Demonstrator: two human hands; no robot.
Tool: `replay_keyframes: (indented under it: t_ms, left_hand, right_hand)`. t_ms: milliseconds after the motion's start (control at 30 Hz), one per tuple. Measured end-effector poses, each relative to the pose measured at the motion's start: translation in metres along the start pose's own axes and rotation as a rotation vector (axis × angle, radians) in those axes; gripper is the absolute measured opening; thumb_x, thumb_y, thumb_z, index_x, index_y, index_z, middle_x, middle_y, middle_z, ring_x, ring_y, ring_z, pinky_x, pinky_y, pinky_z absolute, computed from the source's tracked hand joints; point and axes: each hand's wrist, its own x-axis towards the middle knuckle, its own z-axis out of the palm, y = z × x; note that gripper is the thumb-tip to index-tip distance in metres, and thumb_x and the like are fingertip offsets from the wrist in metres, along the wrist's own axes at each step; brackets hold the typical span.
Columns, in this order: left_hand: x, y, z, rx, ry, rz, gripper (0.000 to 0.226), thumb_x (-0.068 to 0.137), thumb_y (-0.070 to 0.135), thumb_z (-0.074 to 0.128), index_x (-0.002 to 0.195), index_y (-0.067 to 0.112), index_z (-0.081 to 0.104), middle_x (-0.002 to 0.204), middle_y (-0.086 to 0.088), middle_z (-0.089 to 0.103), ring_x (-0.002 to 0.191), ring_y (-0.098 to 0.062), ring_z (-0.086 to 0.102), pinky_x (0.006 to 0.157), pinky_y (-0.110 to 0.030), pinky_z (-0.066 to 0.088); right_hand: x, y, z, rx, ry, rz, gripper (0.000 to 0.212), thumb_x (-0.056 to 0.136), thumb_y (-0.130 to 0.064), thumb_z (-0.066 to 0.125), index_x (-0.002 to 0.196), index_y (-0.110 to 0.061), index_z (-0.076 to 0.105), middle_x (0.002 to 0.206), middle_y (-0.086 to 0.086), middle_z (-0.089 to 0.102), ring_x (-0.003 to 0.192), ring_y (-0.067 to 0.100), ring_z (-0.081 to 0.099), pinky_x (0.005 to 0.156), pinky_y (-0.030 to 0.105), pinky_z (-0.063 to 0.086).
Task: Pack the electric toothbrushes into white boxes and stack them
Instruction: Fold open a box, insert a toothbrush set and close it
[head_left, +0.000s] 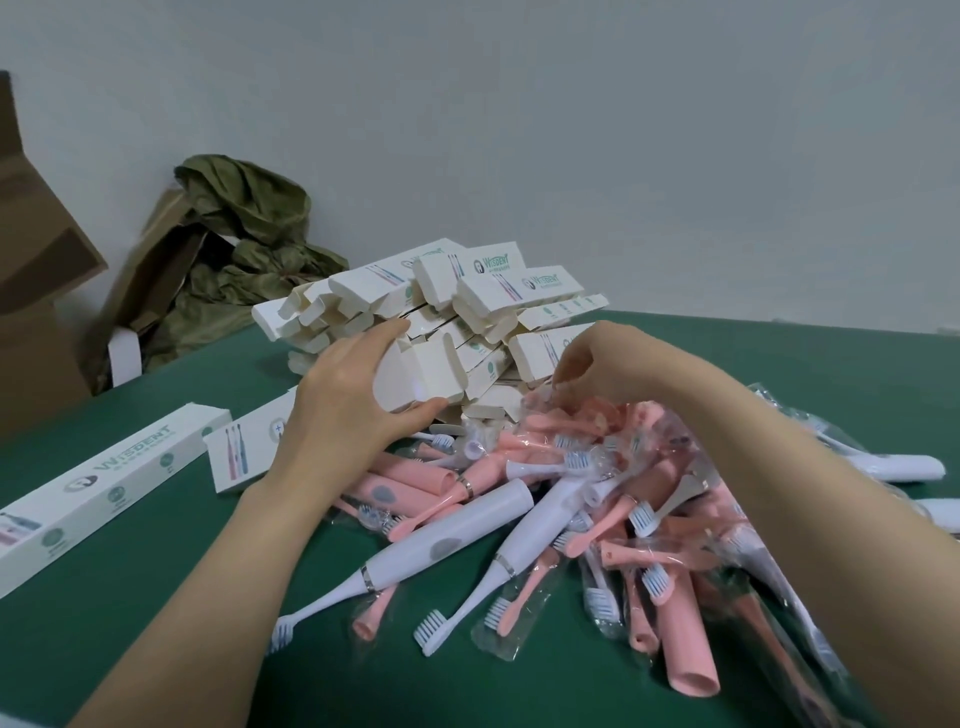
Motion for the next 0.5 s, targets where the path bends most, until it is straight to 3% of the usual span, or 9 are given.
replay_keyframes:
  t_ms: [67,133,233,300,367,500]
  left_hand:
    - [-0.001,0.001,0.001,0.000,-0.002,0.001,0.070,0.066,0.029,0.084,0.128,0.011,0.056,0.120,-0.006,0.062,0.112,-0.023,0.054,0.095,-0.028,0.034]
    - [-0.002,0.002,0.001,0.007,-0.013,0.009,0.070,0.066,0.028,0.084,0.128,0.011,0.056,0.120,-0.007,0.062,0.112,-0.024,0.054,0.094,-0.029,0.035]
    - [-0.002,0.003,0.002,0.009,-0.022,0.015,0.070,0.065,0.025,0.085,0.127,0.009,0.056,0.119,-0.008,0.062,0.111,-0.027,0.055,0.095,-0.034,0.037]
    - [-0.001,0.002,0.001,0.012,-0.024,0.027,0.070,0.065,0.025,0.085,0.127,0.009,0.056,0.120,-0.008,0.062,0.111,-0.027,0.056,0.095,-0.037,0.039]
    - [-0.001,0.002,0.001,0.015,-0.025,0.030,0.071,0.065,0.026,0.085,0.128,0.010,0.056,0.120,-0.007,0.062,0.111,-0.026,0.055,0.096,-0.037,0.039]
    - [-0.001,0.001,0.001,0.011,-0.026,0.026,0.071,0.066,0.027,0.085,0.128,0.011,0.056,0.121,-0.006,0.062,0.112,-0.026,0.055,0.097,-0.040,0.041]
  right_hand:
    - [0.004,0.003,-0.001,0.109,0.108,-0.010,0.010,0.088,-0.023,0.065,0.081,-0.018,0.070,0.078,-0.003,0.069,0.065,0.013,0.058,0.059,0.025,0.047]
    - [0.013,0.005,0.000,0.084,0.223,-0.010,0.013,0.090,-0.009,0.058,0.087,-0.013,0.070,0.089,0.001,0.069,0.076,0.017,0.061,0.070,0.029,0.049]
    - [0.020,0.003,0.006,-0.111,0.162,-0.014,0.042,0.084,0.008,0.050,0.079,-0.032,0.062,0.100,-0.004,0.061,0.096,0.022,0.060,0.091,0.040,0.048]
    - [0.023,0.007,0.012,-0.197,0.088,0.008,0.049,0.080,0.010,0.042,0.068,-0.036,0.052,0.101,-0.008,0.056,0.096,0.023,0.057,0.092,0.052,0.046]
    - [0.027,0.012,0.013,-0.249,0.083,0.007,0.042,0.083,0.003,0.049,0.066,-0.036,0.051,0.097,-0.008,0.054,0.093,0.022,0.056,0.090,0.053,0.046]
    - [0.027,0.013,0.009,-0.272,0.070,-0.058,0.033,0.087,-0.004,0.058,0.070,-0.032,0.058,0.096,-0.005,0.059,0.087,0.020,0.059,0.084,0.041,0.051]
